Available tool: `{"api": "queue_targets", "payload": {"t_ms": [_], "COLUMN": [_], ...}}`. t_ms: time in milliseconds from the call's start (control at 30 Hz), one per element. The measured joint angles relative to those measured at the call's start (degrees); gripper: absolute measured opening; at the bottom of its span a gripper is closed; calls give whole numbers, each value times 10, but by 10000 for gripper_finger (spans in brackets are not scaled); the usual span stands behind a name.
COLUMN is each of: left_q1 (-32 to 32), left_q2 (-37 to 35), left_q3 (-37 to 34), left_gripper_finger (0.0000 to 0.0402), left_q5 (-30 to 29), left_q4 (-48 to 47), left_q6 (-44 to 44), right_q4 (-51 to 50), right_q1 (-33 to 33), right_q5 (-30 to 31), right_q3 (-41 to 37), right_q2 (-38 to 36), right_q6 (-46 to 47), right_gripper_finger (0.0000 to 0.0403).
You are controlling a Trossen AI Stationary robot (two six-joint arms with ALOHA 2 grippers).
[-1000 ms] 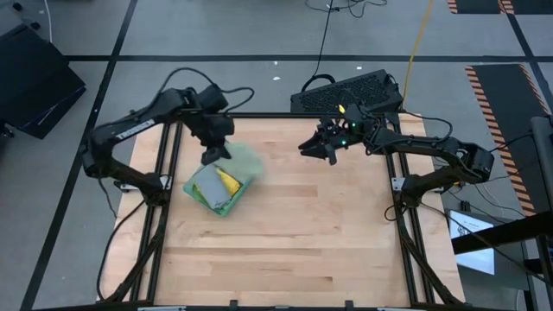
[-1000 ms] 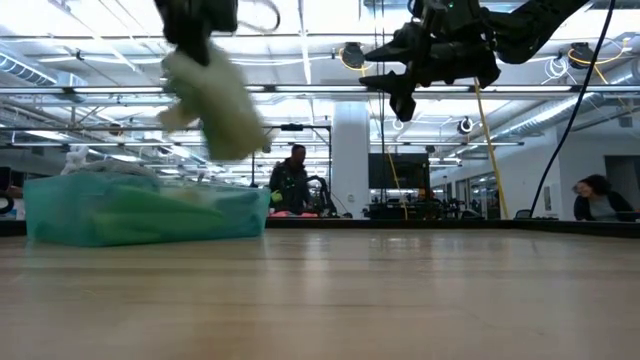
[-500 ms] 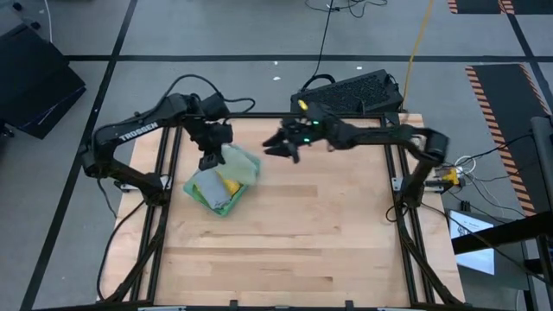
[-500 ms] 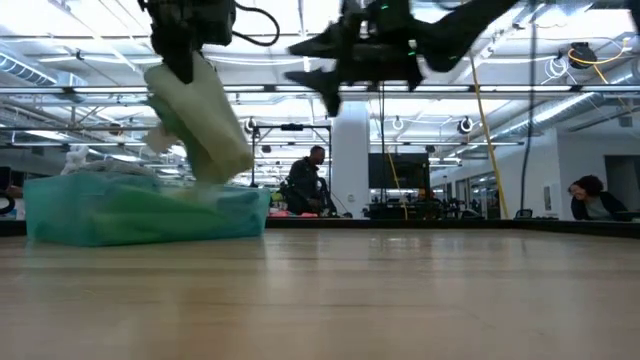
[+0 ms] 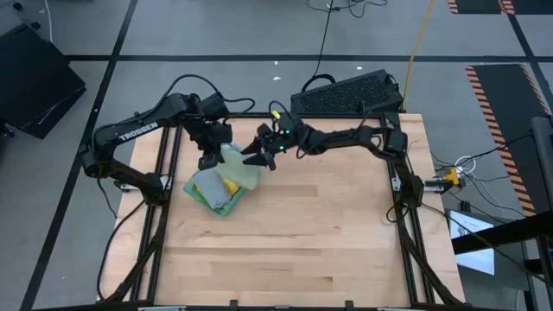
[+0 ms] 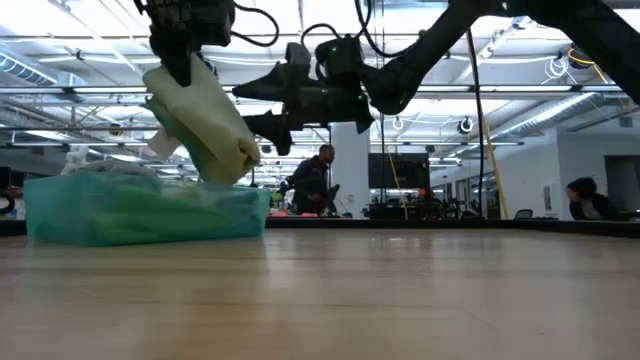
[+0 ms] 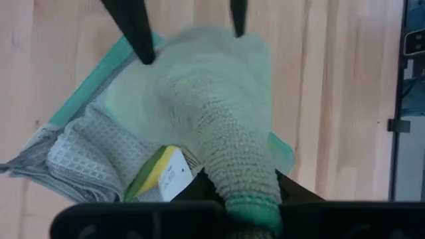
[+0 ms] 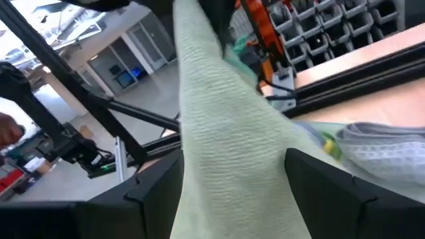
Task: Fold microfiber towels
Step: Put the light green microfiber cloth into the green bin
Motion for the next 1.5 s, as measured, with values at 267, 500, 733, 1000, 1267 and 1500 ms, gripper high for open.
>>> {"api": "queue_targets", "payload": {"t_ms": [267,500,733,1000,1267,1500], "left_q1": [0,0,0,15,53,74], "left_q2": [0,0,0,0,0,0], "left_q3": [0,0,0,-32,-148,-223], "left_gripper_finger": [17,18,17,19,27,18], "left_q5": [-14,-39,-56,-109,-94,-93], "left_q4": [0,0,4,36,136,230], "left_q6": [23,30,59,101,37,19], "right_q4": [27,43,24,-3,-42,-71], "right_q1": [24,52,58,38,20,26], "right_q5": [49,98,125,123,123,125], "right_q3": [1,0,1,1,1,1], "right_q2": [27,65,68,68,69,68], "right_q6": [-15,-31,-69,-12,35,34], "right_gripper_finger": [263,273,202,17,31,64]}}
